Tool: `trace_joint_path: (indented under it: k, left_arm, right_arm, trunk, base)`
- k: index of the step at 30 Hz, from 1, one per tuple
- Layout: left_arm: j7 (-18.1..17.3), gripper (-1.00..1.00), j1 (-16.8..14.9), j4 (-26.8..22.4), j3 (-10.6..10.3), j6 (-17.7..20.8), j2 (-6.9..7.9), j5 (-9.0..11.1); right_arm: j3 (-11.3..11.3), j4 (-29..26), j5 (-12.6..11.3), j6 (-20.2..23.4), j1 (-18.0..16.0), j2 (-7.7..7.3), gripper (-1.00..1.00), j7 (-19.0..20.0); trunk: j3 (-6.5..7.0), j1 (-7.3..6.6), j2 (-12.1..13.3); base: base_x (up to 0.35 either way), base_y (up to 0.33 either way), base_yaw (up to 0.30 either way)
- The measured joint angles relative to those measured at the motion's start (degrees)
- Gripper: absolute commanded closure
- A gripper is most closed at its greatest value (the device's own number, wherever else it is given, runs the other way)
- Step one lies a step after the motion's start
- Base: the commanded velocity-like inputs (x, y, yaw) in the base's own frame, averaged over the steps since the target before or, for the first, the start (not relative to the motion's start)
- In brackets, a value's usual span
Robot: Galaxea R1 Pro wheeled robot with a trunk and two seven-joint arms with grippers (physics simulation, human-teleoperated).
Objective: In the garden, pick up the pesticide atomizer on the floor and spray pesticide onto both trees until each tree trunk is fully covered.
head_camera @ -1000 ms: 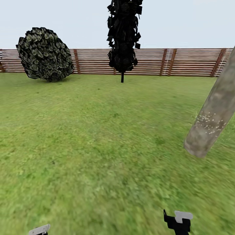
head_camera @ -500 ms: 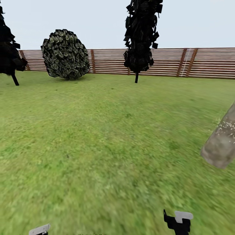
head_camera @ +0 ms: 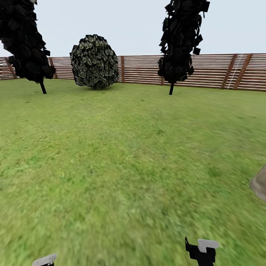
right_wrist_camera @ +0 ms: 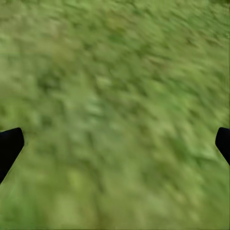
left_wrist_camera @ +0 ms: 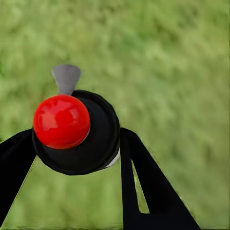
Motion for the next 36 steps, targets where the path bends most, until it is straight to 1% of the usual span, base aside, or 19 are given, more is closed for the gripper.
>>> trace_joint_path:
  k: [36]
  left_arm:
    - [-0.01,1.00,0.00,0.05,-0.08,0.09,-0.06,-0.18]
  right_arm:
    - [0.00,0.03,0.00,0.00,0.00,0.00,-1.00,0.02]
  trunk:
    - [0.00,0.00,0.00]
  base:
    - [0.000,0.000,0.278]
